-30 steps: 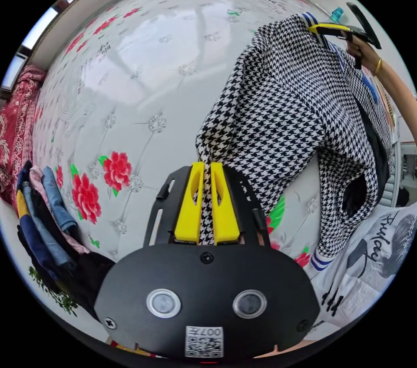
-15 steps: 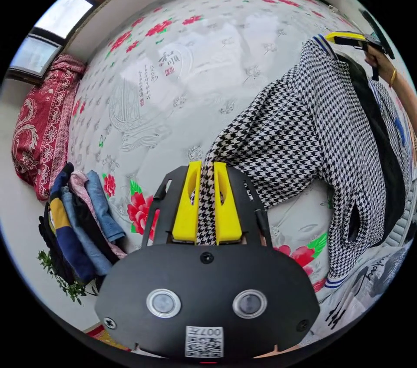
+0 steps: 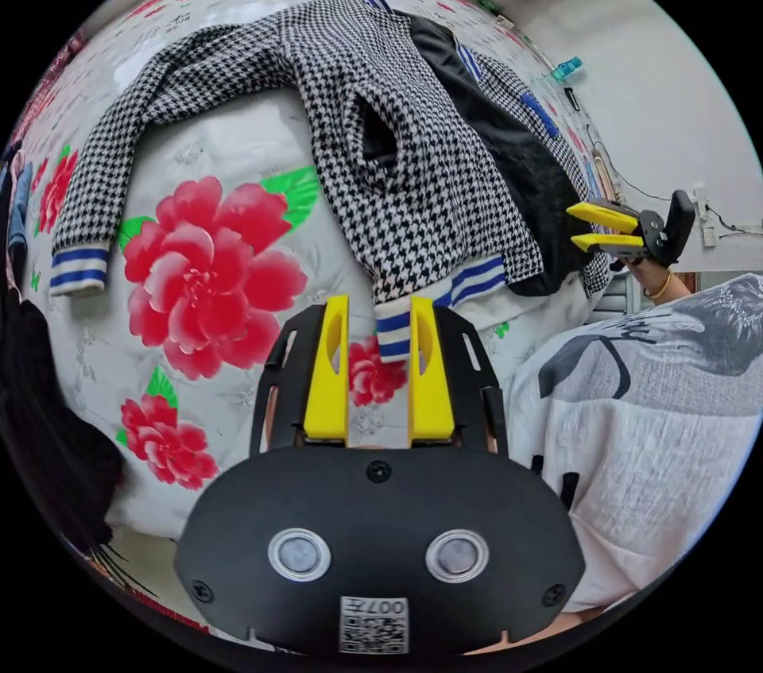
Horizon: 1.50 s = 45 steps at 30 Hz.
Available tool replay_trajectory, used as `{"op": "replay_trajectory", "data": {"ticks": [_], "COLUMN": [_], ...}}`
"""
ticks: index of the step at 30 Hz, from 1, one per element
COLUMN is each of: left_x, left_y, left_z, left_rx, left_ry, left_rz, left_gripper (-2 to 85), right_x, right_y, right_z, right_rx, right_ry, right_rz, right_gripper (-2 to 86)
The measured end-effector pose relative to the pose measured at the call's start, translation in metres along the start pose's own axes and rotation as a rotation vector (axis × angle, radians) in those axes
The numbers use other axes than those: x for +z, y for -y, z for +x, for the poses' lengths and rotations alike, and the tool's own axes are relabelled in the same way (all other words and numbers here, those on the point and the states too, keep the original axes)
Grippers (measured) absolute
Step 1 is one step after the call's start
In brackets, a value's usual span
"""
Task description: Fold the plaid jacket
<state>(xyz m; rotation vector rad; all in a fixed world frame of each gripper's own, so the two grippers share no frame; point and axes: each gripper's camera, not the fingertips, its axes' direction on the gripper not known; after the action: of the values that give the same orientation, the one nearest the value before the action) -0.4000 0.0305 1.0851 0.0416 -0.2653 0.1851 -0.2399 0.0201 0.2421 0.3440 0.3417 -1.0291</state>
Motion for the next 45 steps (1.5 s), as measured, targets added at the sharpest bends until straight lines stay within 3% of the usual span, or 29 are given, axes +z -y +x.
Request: {"op": "replay_trajectory", "data": {"ticks": [8, 13, 15, 18, 21, 24, 28, 34, 41, 45], "left_x": [-0.006, 0.025, 0.032, 0.032, 0.024, 0.0, -0.026, 0.009, -0.013, -0.045], "left_y": [-0.017, -0.011, -0.005, -0.003, -0.008, -0.034, -0.082, -0.117, -0.145, -0.158], "left_z": [0.016, 0.024, 0.042, 0.049, 0.031, 0.023, 0.006, -0.008, -0.001, -0.008], "left_rx": [0.026, 0.064, 0.134, 0.188, 0.1, 0.076, -0.001, -0.04, 0.007, -0.041], "left_ry": [0.044, 0.074, 0.259, 0.271, 0.114, 0.11, 0.057, 0.068, 0.185, 0.122], "left_rz": [-0.005, -0.135, -0.178, -0.183, -0.15, -0.104, -0.056, -0.095, -0.092, 0.041], "left_gripper": [13.6, 14.1, 10.8, 0.8, -0.5, -0.9, -0.9, -0.8, -1.0, -1.0], "right_x": [0.044, 0.061, 0.086, 0.096, 0.092, 0.082, 0.07, 0.103, 0.044, 0.007], "right_y": [0.014, 0.017, 0.025, 0.031, 0.036, 0.046, 0.052, 0.069, 0.058, 0.016], "right_z": [-0.077, -0.115, -0.121, -0.121, -0.107, -0.101, -0.132, -0.152, -0.115, -0.087], "right_rx": [-0.142, -0.29, -0.31, -0.344, -0.202, -0.084, -0.17, -0.208, -0.01, 0.191], "right_ry": [-0.087, -0.075, -0.095, -0.107, -0.092, 0.065, 0.069, 0.101, 0.222, 0.046], "right_rz": [-0.101, -0.103, -0.18, -0.201, -0.185, -0.178, -0.171, -0.243, 0.0, 0.119], "right_gripper": [8.3, 7.2, 6.3, 3.8, 1.1, 0.3, 0.3, 2.1, 4.9, 7.3]}}
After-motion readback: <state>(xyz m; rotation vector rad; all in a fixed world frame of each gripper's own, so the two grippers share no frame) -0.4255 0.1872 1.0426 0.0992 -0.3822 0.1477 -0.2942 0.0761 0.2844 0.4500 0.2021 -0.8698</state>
